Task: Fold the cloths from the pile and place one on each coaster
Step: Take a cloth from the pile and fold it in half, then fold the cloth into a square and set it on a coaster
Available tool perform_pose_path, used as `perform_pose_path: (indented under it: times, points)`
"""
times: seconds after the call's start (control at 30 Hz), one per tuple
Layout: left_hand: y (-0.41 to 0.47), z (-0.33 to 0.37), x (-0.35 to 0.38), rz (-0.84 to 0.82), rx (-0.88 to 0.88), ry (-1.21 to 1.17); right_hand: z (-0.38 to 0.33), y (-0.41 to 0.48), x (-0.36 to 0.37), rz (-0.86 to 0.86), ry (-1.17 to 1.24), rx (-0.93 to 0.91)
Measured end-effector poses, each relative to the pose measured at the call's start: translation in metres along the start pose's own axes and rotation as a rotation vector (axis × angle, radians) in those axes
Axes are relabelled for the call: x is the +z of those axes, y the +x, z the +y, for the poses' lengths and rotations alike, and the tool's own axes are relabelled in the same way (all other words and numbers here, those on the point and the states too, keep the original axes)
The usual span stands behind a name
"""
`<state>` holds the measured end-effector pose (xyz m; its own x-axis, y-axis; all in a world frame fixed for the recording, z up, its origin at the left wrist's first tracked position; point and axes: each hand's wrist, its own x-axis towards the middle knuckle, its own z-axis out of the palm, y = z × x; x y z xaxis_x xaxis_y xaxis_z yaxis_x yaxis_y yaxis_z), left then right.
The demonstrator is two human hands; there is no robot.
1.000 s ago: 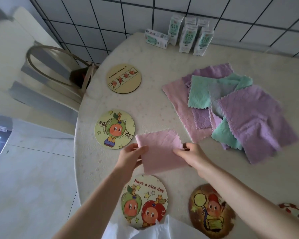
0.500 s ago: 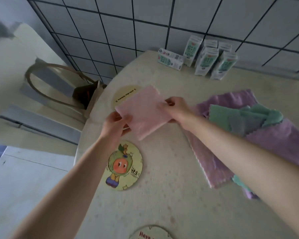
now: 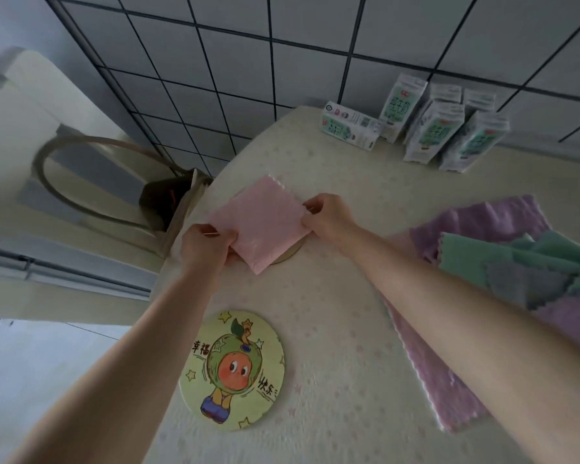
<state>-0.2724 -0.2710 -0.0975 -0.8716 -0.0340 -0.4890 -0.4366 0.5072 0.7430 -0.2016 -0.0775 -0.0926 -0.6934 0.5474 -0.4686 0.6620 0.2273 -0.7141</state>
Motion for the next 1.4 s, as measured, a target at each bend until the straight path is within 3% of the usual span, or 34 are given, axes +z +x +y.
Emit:
perform_pose_path:
  times: [0.2,0.4,0.6,0.9,1.13,1.2,1.4]
  points:
    - [-0.008,-0.004,-0.008,0.024,0.022,0.101,0.014,-0.015,-0.017,0.007,-0.096,-0.057]
    - [-0.044,-0.006,-0.019,0.011,0.178,0.336,0.050,-0.067,-0.043,0.014,-0.202,-0.073]
    - [-0.109,-0.009,-0.010,-0.105,0.417,0.470,0.093,-0.149,-0.072,0.047,-0.210,-0.083]
    - [-0.220,-0.035,0.046,-0.274,0.624,0.626,0.174,-0.249,-0.132,0.209,-0.235,-0.103]
    - [-0.296,-0.042,0.108,-0.445,0.886,0.817,0.263,-0.288,-0.173,0.366,-0.289,0.030]
    - [-0.312,-0.039,0.128,-0.491,1.011,0.890,0.284,-0.295,-0.181,0.392,-0.354,0.032]
    - [-0.338,-0.034,0.193,-0.554,1.614,1.227,0.318,-0.308,-0.190,0.391,-0.543,0.052]
